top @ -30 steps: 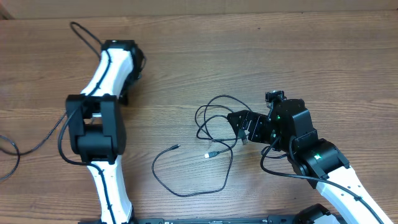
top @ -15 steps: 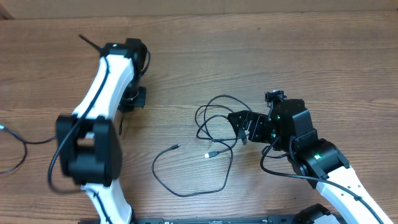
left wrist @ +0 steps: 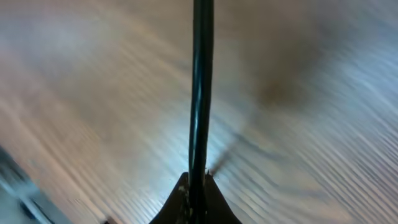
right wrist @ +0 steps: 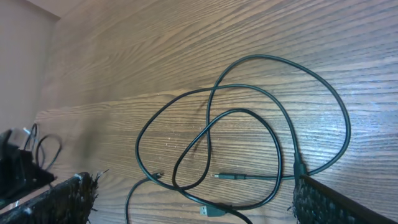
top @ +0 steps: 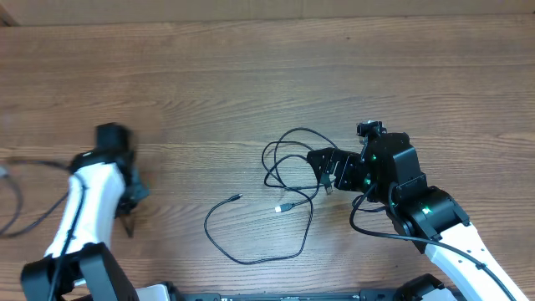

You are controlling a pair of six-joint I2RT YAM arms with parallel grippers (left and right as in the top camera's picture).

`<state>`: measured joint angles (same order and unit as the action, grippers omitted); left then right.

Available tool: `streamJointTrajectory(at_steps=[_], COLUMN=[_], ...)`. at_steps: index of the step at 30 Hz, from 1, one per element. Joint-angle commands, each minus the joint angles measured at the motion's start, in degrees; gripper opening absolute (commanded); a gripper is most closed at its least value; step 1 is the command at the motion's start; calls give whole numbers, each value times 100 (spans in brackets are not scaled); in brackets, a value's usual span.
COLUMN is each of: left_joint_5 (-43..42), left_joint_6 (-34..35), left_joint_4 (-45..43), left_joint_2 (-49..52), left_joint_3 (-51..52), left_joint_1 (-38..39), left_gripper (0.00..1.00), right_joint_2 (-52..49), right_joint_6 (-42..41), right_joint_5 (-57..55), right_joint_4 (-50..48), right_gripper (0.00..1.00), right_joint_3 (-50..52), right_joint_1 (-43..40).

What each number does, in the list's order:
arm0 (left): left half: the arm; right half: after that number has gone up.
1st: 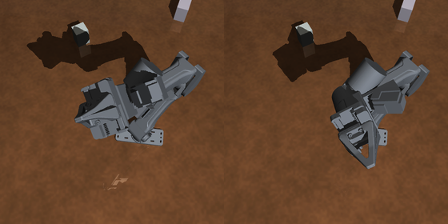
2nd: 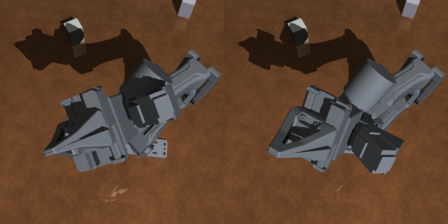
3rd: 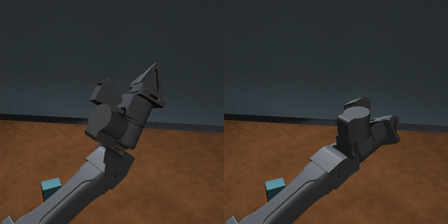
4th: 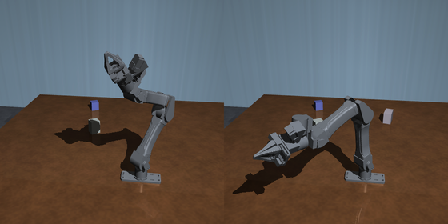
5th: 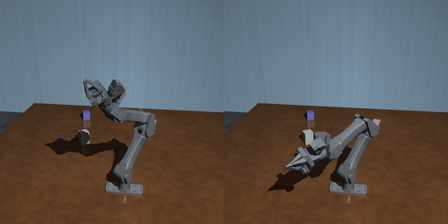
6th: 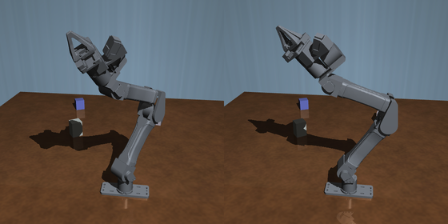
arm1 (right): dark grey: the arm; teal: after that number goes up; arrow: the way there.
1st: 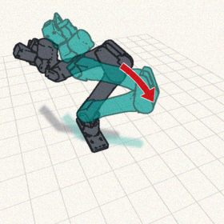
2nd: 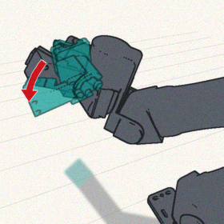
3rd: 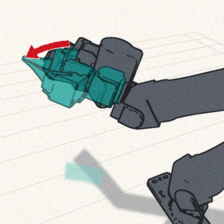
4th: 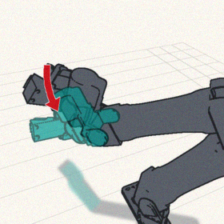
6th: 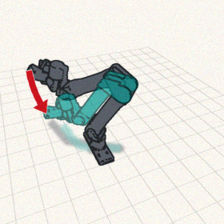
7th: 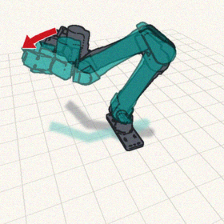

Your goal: Untangle cables

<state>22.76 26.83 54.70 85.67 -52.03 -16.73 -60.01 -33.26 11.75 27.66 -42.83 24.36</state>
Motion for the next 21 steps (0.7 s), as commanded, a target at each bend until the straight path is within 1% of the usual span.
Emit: streamJointTrajectory(at_steps=[1, 2, 3, 6, 8, 9, 10, 11, 13, 14, 17, 19, 21], left_joint_5=[-162, -164, -166, -439, -726, -898, -977, -1167, -1237, -1235, -1375, -1659, -2197], left_joint_6=[551, 535, 535, 535, 533, 533, 533, 533, 531, 520, 170, -28, -229], left_joint_4=[-199, -278, -361, -527, -660, -765, -815, -872, -870, -870, -883, -855, -778], left_joint_2=[37, 37, 37, 37, 37, 37, 37, 37, 37, 37, 35, 35, 33], left_joint_3=[55, 55, 55, 55, 55, 55, 55, 55, 55, 52, 11, -122, -466], left_joint_1=[-929, -1121, -1329, -1631, -1679, -1663, -1661, -1661, -1663, -1661, -1663, -1661, -1661], left_gripper=[4, 8, 17, 22, 22, 30, 39, 73, 94, 100, 100, 100, 100], right_joint_2=[13, 13, 13, 13, 13, 13, 13, 13, 13, 13, 13, 13, 13], right_joint_6=[79, 79, 76, 76, 76, 74, 74, 74, 74, 74, 74, 74, 74], right_joint_5=[-35, -35, -35, -33, -28, -13, -13, -11, -11, -11, -11, -11, -11], right_joint_4=[-26, -44, -61, -76, -74, -74, -74, -72, -70, -70, -70, -70, -70], right_gripper=[100, 100, 100, 100, 100, 100, 100, 100, 100, 100, 100, 100, 100], right_joint_3=[0, 0, 0, 0, 0, 0, 0, 0, 0, 0, 0, 0, 0], right_joint_1=[-11, -11, -11, -11, -11, -11, -11, -11, -11, -11, -11, -11, -11])
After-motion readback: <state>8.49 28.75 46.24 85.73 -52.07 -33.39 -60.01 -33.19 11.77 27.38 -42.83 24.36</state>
